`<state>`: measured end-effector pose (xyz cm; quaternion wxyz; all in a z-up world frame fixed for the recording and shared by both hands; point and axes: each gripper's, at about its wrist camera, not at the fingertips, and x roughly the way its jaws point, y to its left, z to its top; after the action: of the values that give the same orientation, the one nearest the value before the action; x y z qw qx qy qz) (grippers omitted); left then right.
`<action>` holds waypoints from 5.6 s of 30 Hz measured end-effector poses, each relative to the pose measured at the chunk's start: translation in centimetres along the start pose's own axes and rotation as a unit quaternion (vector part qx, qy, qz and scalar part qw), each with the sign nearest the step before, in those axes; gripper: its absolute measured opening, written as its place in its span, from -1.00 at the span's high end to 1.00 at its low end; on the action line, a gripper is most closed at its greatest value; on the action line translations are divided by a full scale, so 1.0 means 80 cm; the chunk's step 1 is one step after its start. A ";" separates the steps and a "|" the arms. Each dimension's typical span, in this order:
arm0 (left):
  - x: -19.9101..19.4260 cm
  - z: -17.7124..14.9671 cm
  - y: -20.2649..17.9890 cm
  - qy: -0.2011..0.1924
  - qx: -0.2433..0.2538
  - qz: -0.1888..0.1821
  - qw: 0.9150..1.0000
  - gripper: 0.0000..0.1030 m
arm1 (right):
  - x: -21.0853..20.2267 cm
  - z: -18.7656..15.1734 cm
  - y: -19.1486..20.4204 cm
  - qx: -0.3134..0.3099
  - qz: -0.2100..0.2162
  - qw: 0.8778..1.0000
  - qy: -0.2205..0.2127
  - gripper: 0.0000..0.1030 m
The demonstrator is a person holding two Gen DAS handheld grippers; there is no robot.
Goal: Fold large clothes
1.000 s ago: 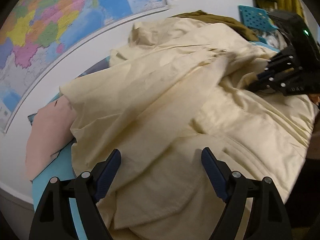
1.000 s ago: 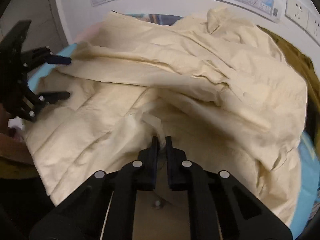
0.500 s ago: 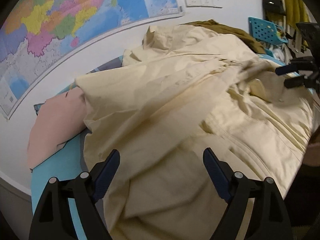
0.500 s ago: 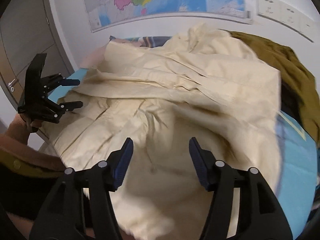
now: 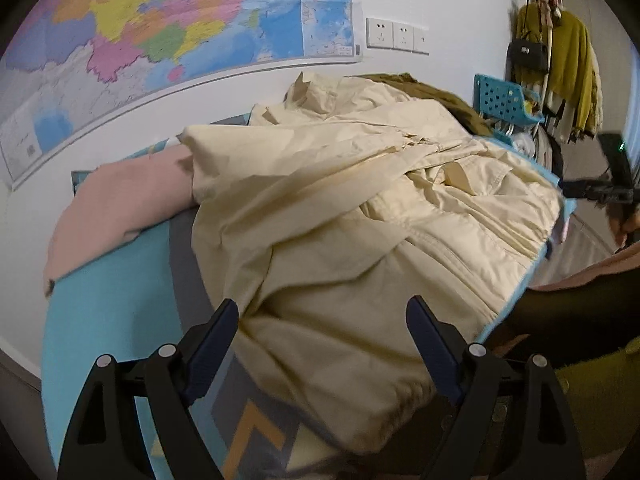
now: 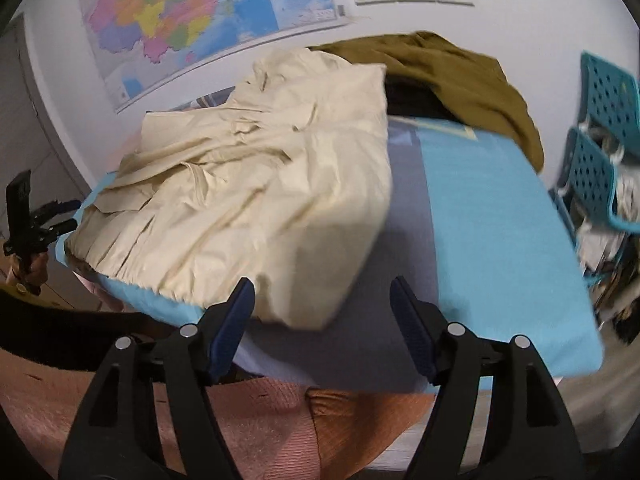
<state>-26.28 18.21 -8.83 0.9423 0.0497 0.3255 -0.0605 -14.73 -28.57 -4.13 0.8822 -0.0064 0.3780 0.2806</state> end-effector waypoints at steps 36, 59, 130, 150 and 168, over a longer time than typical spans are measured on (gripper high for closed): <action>0.033 0.000 0.052 0.030 -0.208 -0.084 0.974 0.55 | 0.044 0.050 0.005 0.124 0.280 0.952 -0.007 0.75; 0.034 -0.012 0.070 0.079 -0.215 -0.103 0.968 0.58 | 0.014 0.034 0.036 0.100 0.304 0.947 -0.001 0.72; 0.212 0.314 0.249 0.145 -0.274 -0.018 0.951 0.63 | 0.181 0.398 -0.071 0.244 0.228 0.939 -0.082 0.89; 0.311 0.309 0.293 0.195 -0.322 -0.021 0.926 0.58 | 0.194 0.408 -0.036 0.187 0.176 0.962 -0.094 -0.27; 0.239 0.304 0.290 0.082 -0.314 -0.108 0.940 -0.41 | 0.292 0.391 0.146 -0.133 -0.021 0.991 -0.023 0.87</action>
<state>6.86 36.30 -0.37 0.8676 -0.2798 0.4076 -0.0525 13.18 -0.26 4.91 0.8878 -0.1253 0.3168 0.3095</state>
